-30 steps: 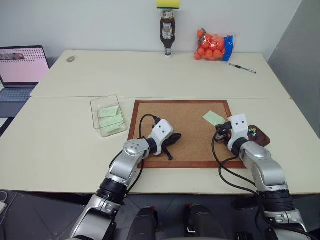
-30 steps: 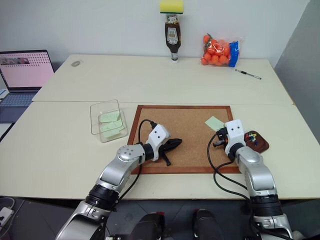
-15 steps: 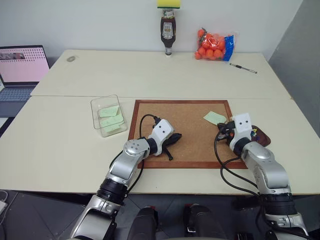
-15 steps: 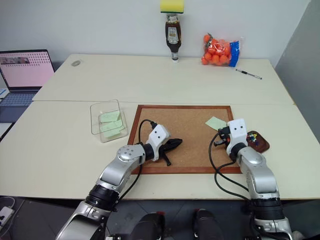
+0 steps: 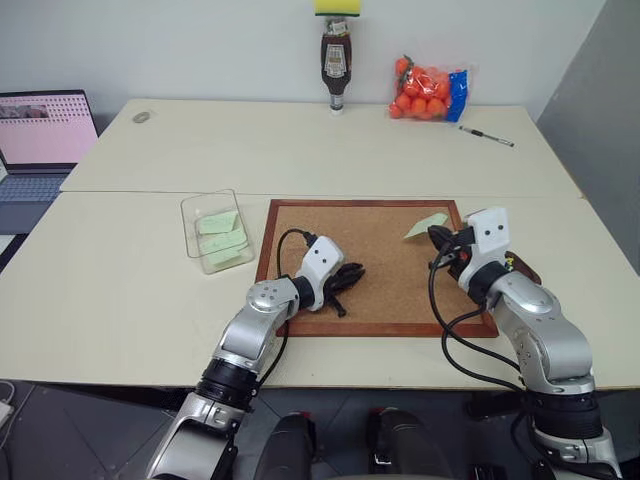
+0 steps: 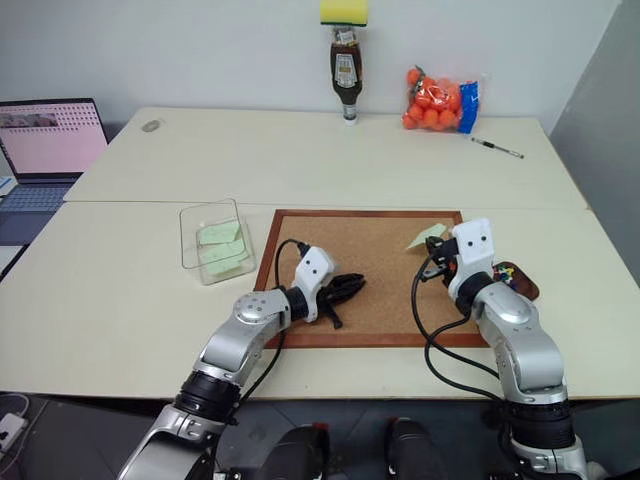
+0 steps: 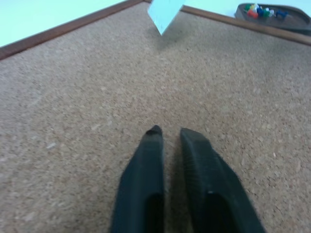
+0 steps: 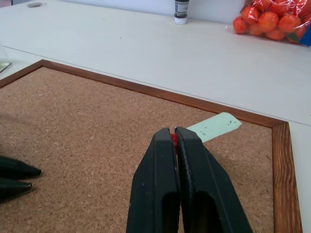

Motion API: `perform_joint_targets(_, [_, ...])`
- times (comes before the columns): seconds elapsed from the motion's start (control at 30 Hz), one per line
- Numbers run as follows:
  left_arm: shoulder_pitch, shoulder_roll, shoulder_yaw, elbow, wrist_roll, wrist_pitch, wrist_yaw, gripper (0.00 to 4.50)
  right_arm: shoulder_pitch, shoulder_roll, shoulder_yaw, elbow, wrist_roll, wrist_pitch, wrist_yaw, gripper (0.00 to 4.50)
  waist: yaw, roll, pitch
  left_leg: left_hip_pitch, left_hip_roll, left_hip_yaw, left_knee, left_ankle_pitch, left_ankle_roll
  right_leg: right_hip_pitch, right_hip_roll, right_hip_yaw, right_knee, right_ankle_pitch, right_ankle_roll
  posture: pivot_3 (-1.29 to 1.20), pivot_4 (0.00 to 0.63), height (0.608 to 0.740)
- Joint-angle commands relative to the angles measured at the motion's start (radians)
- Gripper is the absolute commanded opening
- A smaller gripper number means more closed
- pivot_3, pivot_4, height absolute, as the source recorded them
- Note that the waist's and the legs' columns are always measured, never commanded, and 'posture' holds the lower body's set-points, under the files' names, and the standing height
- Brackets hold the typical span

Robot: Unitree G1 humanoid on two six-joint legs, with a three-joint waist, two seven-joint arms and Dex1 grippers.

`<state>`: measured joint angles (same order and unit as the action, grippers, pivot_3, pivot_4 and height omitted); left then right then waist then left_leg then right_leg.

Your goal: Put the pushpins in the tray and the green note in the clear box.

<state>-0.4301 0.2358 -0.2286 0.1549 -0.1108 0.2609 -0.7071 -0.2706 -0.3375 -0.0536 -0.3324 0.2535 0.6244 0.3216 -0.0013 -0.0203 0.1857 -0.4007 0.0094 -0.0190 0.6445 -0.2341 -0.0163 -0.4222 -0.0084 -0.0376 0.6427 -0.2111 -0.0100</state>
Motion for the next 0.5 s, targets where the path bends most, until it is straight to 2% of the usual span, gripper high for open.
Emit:
perform_joint_targets(0.03, [-0.02, 0.011, -0.018, -0.048, 0.017, -0.131, -0.034, 1.6, -0.038, 0.0, 0.001, -0.055, 0.008, 0.031, -0.013, 0.0, 0.0, 0.0, 0.0, 0.0, 0.0, 0.0, 0.0, 0.0, 0.0, 0.0, 0.0, 0.0, 0.0, 0.0, 0.0, 0.0, 0.15, 0.74])
perform_joint_targets(0.23, [-0.066, 0.011, -0.046, -0.01, 0.092, -0.282, -0.012, 2.69, -0.059, 0.008, 0.003, -0.071, 0.018, 0.072, -0.023, 0.0, 0.0, 0.0, 0.0, 0.0, 0.0, 0.0, 0.0, 0.0, 0.0, 0.0, 0.0, 0.0, 0.0, 0.0, 0.0, 0.0, 0.15, 0.74])
perform_joint_targets(0.4, [-0.117, 0.0, -0.052, 0.089, 0.169, -0.363, 0.061, 3.6, -0.074, 0.018, 0.006, -0.095, 0.034, 0.102, -0.023, 0.0, 0.001, 0.0, 0.0, 0.0, 0.0, 0.001, 0.0, 0.0, 0.0, 0.0, 0.0, 0.0, 0.0, 0.0, 0.0, 0.0, 0.15, 0.74])
perform_joint_targets(0.5, [-0.144, -0.017, -0.051, 0.143, 0.184, -0.395, 0.082, 3.69, -0.083, 0.025, 0.007, -0.113, 0.046, 0.125, -0.025, 0.0, 0.0, 0.0, 0.0, 0.0, 0.0, 0.001, 0.0, 0.0, 0.0, 0.0, 0.0, 0.0, 0.0, 0.0, 0.0, 0.0, 0.15, 0.74])
